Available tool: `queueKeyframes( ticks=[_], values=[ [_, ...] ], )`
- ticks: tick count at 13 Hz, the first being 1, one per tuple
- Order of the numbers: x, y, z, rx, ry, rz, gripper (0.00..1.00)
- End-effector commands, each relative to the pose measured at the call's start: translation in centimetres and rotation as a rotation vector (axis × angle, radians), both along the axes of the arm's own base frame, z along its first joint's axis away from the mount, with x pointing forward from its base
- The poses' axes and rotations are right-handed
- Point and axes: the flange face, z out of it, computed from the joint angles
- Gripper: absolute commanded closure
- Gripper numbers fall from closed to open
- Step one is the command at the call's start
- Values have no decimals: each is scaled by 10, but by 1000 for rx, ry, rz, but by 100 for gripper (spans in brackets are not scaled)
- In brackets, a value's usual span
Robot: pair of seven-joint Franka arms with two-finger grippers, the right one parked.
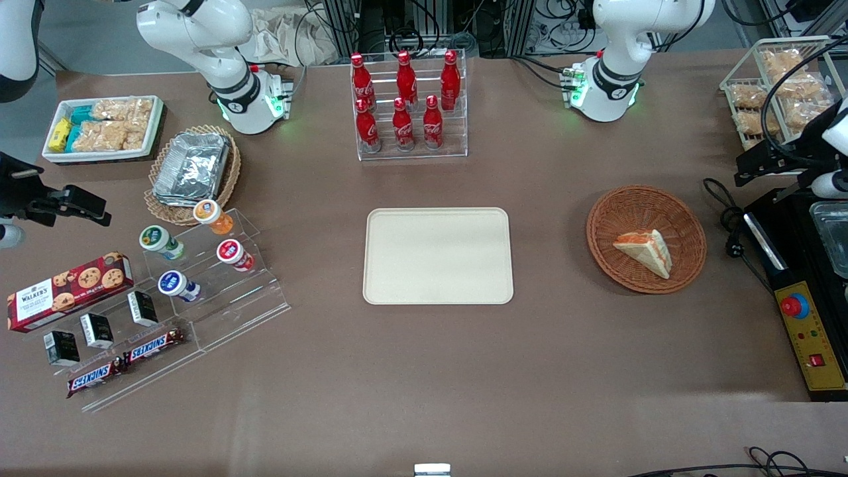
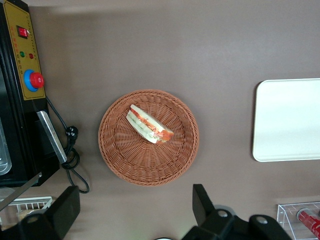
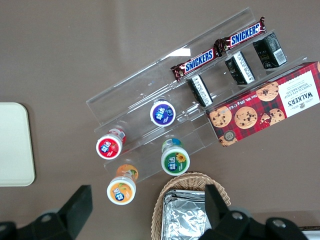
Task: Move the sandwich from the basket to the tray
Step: 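Move the left gripper over the wicker basket above the sandwich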
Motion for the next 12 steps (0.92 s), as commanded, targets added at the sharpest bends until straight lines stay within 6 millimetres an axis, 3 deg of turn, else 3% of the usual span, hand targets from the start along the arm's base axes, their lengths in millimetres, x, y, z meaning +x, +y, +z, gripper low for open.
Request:
queueKeyframes(
  ticks=[1,4,9,12],
  values=[
    [4,2,3,8,-9,2,0],
    [3,4,3,12,-4,46,0],
    [1,4,-5,25,21,392,0],
    [-12,8,-22,28,33,566,0]
  ],
)
